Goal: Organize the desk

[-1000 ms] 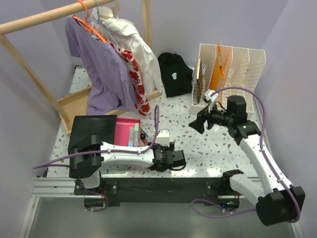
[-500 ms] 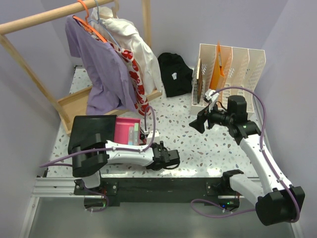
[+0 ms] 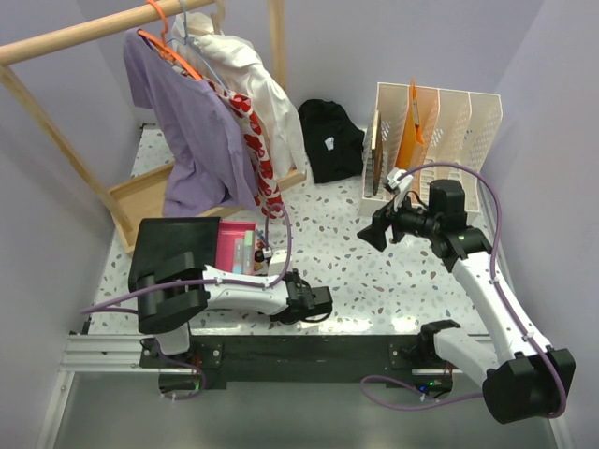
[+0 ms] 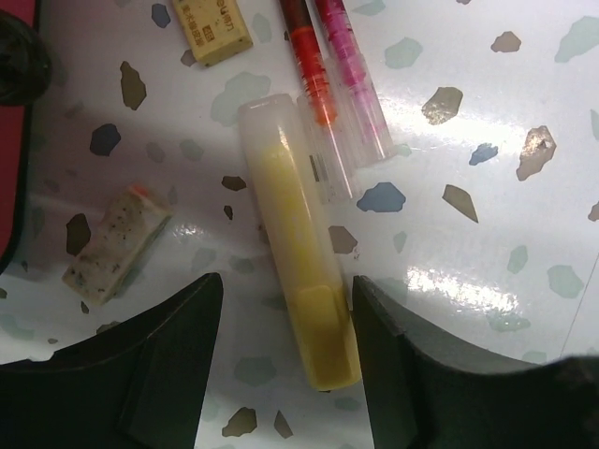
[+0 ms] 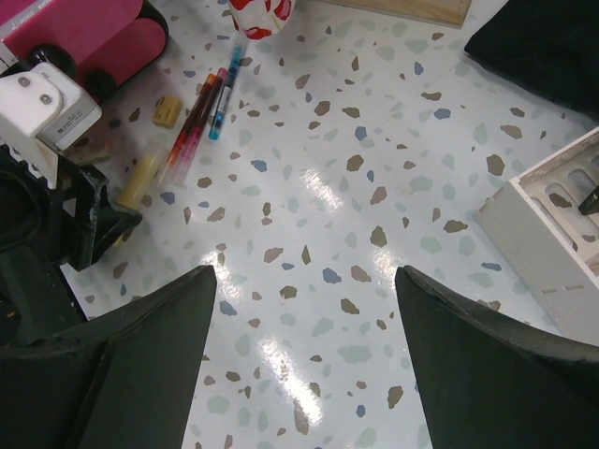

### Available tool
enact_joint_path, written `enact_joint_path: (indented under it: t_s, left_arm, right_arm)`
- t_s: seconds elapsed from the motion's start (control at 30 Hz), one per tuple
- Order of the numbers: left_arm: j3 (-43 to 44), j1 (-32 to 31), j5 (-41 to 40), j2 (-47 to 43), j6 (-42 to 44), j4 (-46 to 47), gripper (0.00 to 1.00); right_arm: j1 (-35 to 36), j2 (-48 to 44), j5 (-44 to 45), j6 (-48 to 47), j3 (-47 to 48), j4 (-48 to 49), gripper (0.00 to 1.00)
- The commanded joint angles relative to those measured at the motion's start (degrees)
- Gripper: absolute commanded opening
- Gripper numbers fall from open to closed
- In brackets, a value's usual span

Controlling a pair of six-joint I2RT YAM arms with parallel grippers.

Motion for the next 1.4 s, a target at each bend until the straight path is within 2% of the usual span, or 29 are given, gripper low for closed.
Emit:
enact_joint_path:
  t_s: [0.0, 0.37, 0.57, 0.67, 0.97, 1.13, 1.37]
  left_arm:
    - [-2.0, 0.5, -0.7, -0.9, -0.1, 2.2, 0.59]
    - [-5.4, 0.5, 3.9, -3.0, 7.6, 11.6, 0.26]
    - [-4.9, 0.3, 6.8, -4.4, 18.3, 17.7, 0.06]
    - [-3.7, -0.5, 6.9, -5.6, 22.4, 18.9, 0.01]
    - [-0.5, -2.1, 5.9, -10.9, 35.8, 20.9, 0.00]
    - [0.5, -2.0, 4.8, -16.7, 40.2, 23.1, 0.00]
    - [4.3, -2.0, 0.3, -23.4, 43.9, 18.7, 0.00]
  right_arm:
    - [-0.4, -0.1, 0.7, 0.1, 0.2, 1.6, 0.82]
    - [-1.0, -0.1, 0.7, 0.1, 0.5, 1.4, 0.82]
    - [-1.2, -0.2, 0.7, 0.1, 0.6, 1.3, 0.82]
    - [-1.4, -0.2, 0.7, 0.1, 0.6, 1.4, 0.82]
    - [-1.9, -0.3, 0.5, 0.1, 0.7, 1.2, 0.82]
    - [-2.1, -0.2, 0.5, 0.1, 0.7, 1.2, 0.82]
    - [-2.3, -0.2, 0.4, 0.1, 0.7, 1.1, 0.82]
